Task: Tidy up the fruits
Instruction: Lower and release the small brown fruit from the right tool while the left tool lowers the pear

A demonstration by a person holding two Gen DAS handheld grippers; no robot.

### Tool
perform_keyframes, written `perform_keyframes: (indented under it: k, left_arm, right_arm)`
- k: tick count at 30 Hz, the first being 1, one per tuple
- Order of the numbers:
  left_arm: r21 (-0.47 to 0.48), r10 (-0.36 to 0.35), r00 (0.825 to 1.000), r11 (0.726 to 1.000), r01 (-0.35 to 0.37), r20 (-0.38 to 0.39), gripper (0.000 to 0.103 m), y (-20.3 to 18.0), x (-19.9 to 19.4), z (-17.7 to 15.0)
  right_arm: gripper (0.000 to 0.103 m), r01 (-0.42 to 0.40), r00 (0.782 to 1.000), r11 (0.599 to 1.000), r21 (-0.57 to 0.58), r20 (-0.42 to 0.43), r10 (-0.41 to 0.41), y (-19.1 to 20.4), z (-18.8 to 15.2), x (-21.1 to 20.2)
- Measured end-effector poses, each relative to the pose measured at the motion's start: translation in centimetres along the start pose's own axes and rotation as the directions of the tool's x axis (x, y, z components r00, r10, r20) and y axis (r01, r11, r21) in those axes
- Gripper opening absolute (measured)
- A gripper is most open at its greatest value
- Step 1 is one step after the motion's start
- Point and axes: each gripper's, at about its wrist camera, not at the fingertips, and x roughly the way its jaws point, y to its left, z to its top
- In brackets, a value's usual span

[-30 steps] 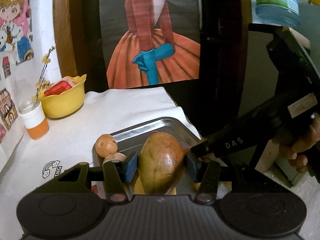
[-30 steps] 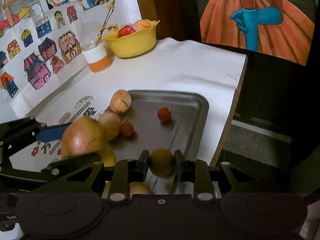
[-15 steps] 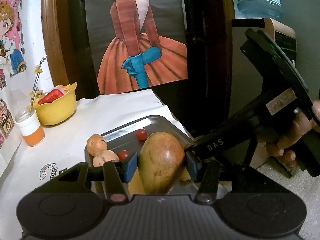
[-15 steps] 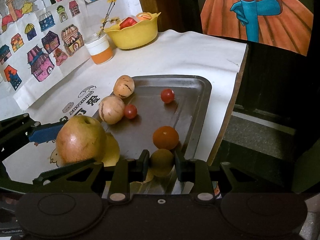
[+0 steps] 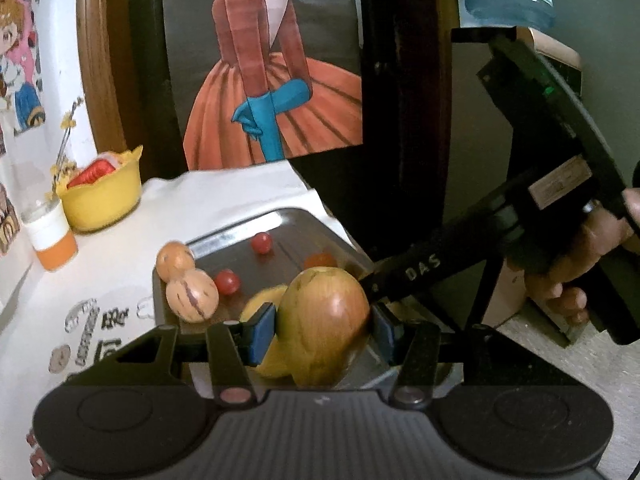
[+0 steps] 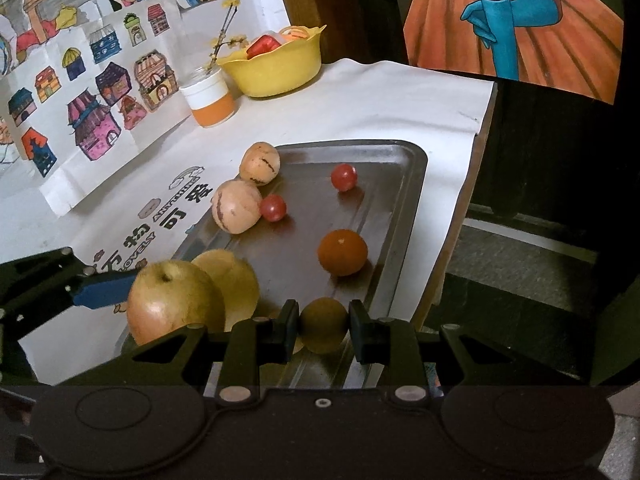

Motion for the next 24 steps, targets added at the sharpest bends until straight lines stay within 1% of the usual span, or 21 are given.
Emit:
perform_keyframes:
  k: [5,11,24]
  left_arm:
    - [-0.032,0.004,0.999,0.999,-0.006,-0.051,0.056,0.5,0.5,-1.0]
    - [-0.035,0.012,0.999,0.999,-0.014,-0.048,0.056,0.9,0.2,-1.4]
    - [-0.050,0.035,0.998,0.998,-0.038,-0.061,0.056,1.2,0.6,-1.3]
  right_arm:
    - [0.029,-0.003,1.000,1.000,0.006,0.004,0.003,0.1,-0.5,-0.4]
    - [0.029,0.001,1.000,1.000,0.002,0.011,-0.001,0.5,-1.0,-0.8]
    - [0.029,0.049,0.998,0.999,-0.009,0.050,-0.049,1.3,-1.8,-0.9]
